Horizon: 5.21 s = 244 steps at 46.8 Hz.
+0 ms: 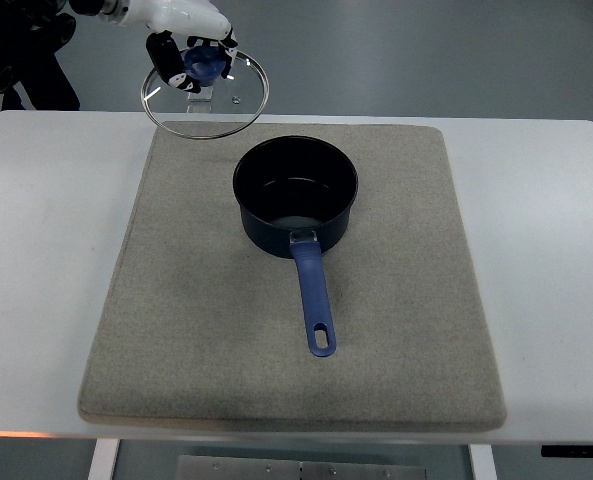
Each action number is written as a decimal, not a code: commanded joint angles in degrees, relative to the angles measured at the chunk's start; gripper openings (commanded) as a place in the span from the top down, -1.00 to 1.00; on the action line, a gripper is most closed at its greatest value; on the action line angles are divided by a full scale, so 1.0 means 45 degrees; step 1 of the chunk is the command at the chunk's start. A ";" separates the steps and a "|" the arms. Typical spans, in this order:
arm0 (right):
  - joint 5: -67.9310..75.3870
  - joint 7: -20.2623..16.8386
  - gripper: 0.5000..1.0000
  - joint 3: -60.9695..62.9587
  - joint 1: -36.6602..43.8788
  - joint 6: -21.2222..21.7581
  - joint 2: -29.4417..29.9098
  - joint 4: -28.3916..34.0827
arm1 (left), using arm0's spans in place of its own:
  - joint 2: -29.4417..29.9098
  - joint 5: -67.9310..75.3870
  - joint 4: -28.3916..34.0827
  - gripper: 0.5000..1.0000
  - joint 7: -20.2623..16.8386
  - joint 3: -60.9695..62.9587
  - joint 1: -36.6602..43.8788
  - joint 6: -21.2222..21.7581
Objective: Open pot lid and place left with left hand
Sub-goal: 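Lift the glass lid off the pot with the left hand, then lower the lid onto the mat beside the pot, left hand, then open the left hand and lift it off the lid knob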
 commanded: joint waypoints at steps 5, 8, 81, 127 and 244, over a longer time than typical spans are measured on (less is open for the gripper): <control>0.0000 0.0000 -0.67 -0.0002 0.0001 -0.0006 0.0000 0.0000 | 0.0954 -0.0079 -0.0140 1.00 0.0002 0.0000 0.0063 0.0205; 0.0000 0.0000 -0.67 -0.0002 0.0001 -0.0006 0.0000 0.0000 | 0.1149 -0.0098 -0.0160 1.00 0.0002 0.0000 0.0160 0.0283; 0.0000 0.0000 -0.67 -0.0002 0.0001 -0.0006 0.0000 0.0000 | 0.1013 -0.0625 -0.0824 1.00 0.0002 -0.0156 0.3715 0.1670; 0.0000 0.0000 -0.67 -0.0002 0.0001 0.0013 0.0000 0.0000 | 0.0525 -0.0567 -0.0804 1.00 0.0002 0.0020 0.3442 0.1494; 0.0000 0.0000 -0.66 -0.0002 0.0001 -0.0006 0.0000 0.0000 | 0.0427 -1.0037 0.0933 -0.51 0.0002 -0.3749 0.3109 0.1690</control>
